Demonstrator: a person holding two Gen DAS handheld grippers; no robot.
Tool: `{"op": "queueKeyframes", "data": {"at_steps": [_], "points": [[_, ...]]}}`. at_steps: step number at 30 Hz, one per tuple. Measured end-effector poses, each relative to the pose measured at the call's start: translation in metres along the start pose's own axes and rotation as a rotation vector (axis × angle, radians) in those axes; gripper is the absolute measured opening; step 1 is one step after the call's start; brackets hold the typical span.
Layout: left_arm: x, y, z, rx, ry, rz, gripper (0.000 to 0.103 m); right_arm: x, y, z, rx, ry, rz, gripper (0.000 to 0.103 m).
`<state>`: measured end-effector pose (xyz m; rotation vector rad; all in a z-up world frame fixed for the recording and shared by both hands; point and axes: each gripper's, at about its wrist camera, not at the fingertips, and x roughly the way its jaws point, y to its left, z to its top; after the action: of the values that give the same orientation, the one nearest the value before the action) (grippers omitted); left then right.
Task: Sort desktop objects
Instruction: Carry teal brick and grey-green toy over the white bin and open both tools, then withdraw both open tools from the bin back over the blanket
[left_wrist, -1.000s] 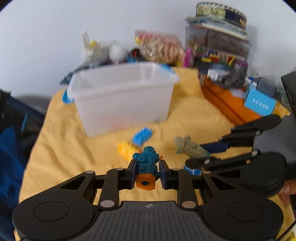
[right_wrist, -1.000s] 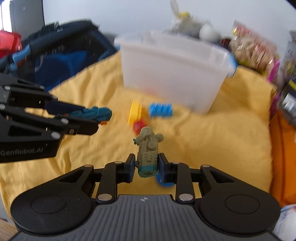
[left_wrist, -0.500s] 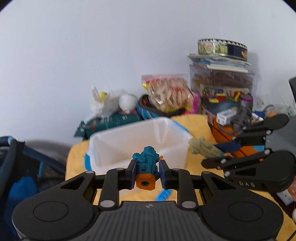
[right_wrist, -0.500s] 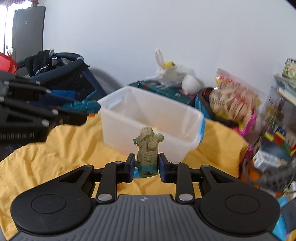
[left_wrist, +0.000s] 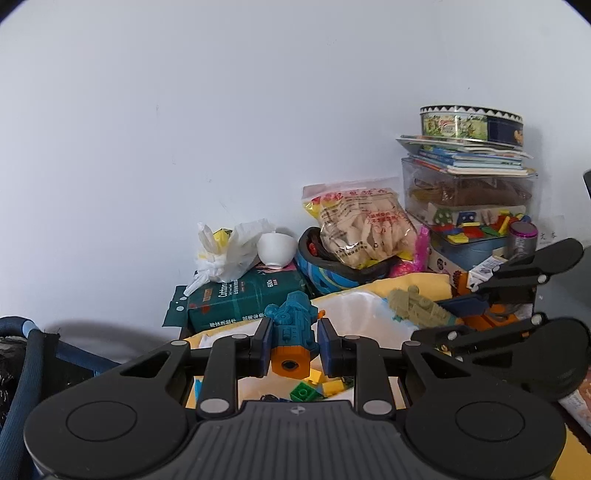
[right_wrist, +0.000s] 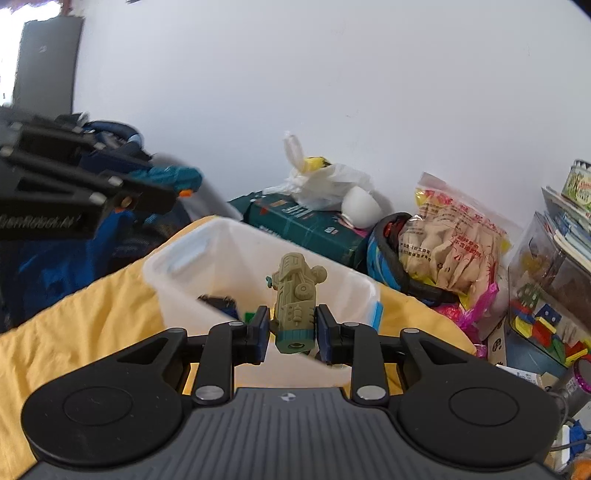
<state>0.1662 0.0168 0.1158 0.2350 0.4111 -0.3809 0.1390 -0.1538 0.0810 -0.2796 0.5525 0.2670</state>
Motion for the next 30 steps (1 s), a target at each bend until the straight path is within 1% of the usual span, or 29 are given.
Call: {"op": "queueKeyframes", "data": {"at_steps": [3,7,9,13,15,17,18,19,20,22,23,25,27,28,30], "points": [[0.018,0.002,0.002,-0.01,0.022,-0.007,0.029,0.022,-0.006,0.006,0.044,0.023,0.008,0.03],[0.053,0.016,-0.006,-0.056,0.089,-0.001,0.029,0.061,-0.007,0.006,0.072,0.1,0.013,0.03],[0.071,0.02,-0.011,-0.043,0.118,0.021,0.029,0.073,-0.007,0.005,0.073,0.121,0.001,0.03],[0.1,0.024,-0.015,-0.005,0.166,0.04,0.028,0.097,-0.006,0.006,0.056,0.178,-0.015,0.03],[0.113,0.026,-0.017,-0.009,0.192,0.038,0.029,0.106,-0.007,0.006,0.056,0.198,-0.021,0.03],[0.123,0.031,-0.021,-0.039,0.229,0.027,0.03,0.113,-0.009,0.006,0.073,0.218,-0.014,0.03],[0.127,0.035,-0.023,-0.064,0.244,0.027,0.035,0.116,-0.01,0.006,0.082,0.222,-0.007,0.031],[0.127,0.037,-0.025,-0.077,0.247,0.027,0.041,0.118,-0.012,0.005,0.09,0.227,-0.004,0.032],[0.126,0.038,-0.027,-0.086,0.244,0.025,0.043,0.119,-0.013,0.004,0.095,0.232,-0.004,0.037],[0.12,0.038,-0.029,-0.078,0.231,0.015,0.045,0.116,-0.014,0.003,0.097,0.222,0.001,0.038],[0.113,0.037,-0.031,-0.071,0.219,0.012,0.045,0.113,-0.014,0.002,0.098,0.216,0.002,0.04],[0.106,0.035,-0.033,-0.075,0.202,0.004,0.05,0.109,-0.015,0.0,0.105,0.209,0.006,0.041],[0.093,0.032,-0.035,-0.098,0.181,-0.013,0.05,0.103,-0.014,0.0,0.113,0.2,0.021,0.041],[0.083,0.029,-0.037,-0.117,0.157,-0.019,0.05,0.099,-0.014,-0.001,0.117,0.189,0.028,0.042],[0.059,0.022,-0.044,-0.159,0.109,-0.041,0.051,0.084,-0.015,-0.006,0.127,0.142,0.028,0.048]]}}
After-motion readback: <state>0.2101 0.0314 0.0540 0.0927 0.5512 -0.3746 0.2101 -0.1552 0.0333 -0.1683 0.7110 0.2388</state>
